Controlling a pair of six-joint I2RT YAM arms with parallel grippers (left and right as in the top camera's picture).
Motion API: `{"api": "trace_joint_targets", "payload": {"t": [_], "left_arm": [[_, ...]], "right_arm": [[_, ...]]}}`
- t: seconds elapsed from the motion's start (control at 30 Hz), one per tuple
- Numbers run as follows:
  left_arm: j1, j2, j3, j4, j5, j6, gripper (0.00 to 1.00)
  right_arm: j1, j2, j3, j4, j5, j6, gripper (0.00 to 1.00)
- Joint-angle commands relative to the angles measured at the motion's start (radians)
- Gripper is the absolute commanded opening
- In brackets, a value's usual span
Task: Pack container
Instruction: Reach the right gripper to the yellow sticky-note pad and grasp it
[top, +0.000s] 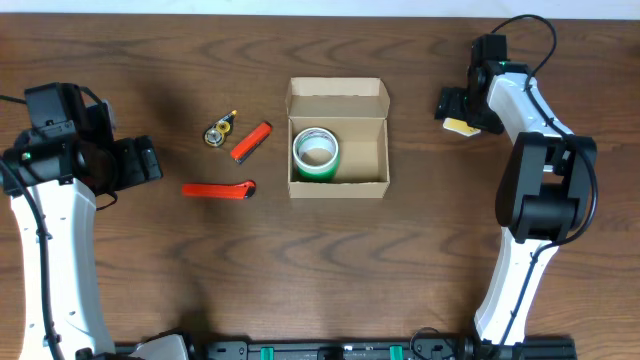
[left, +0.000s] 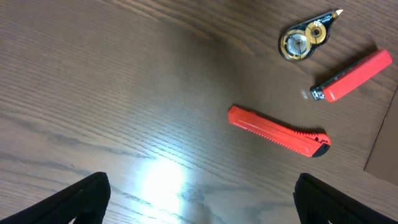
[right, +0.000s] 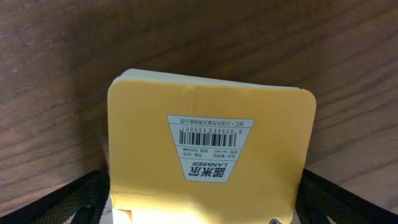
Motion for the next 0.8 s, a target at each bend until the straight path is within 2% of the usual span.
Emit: {"api": "trace_joint_targets", "payload": {"t": [0.0,0.13,0.3,0.43,0.77], "left_arm": [[0.006,0.005,0.012,-0.006,0.003,-0.003,0.95],[0.006,0.005,0.012,-0.006,0.003,-0.003,0.95],[0.006,0.005,0.012,-0.006,0.003,-0.003,0.95],[0.006,0.005,0.012,-0.006,0.003,-0.003,0.95],[0.006,0.005,0.012,-0.004,0.003,-0.003,0.95]], "right_arm": [[-0.006,0.046,-0.006,-0.012,0.022,0.007,0.93],[-0.004,0.046,-0.005,-0.016,0.018,0.007,0.72],[-0.003,0.046,-0.005,-0.035,0.011,0.007,0.68],[-0.003,0.044,0.007,-0.06,0.011,0.007,0.71],[0.005,-0.02,0.171,-0.172,-0.038,-0.011,0.67]]}}
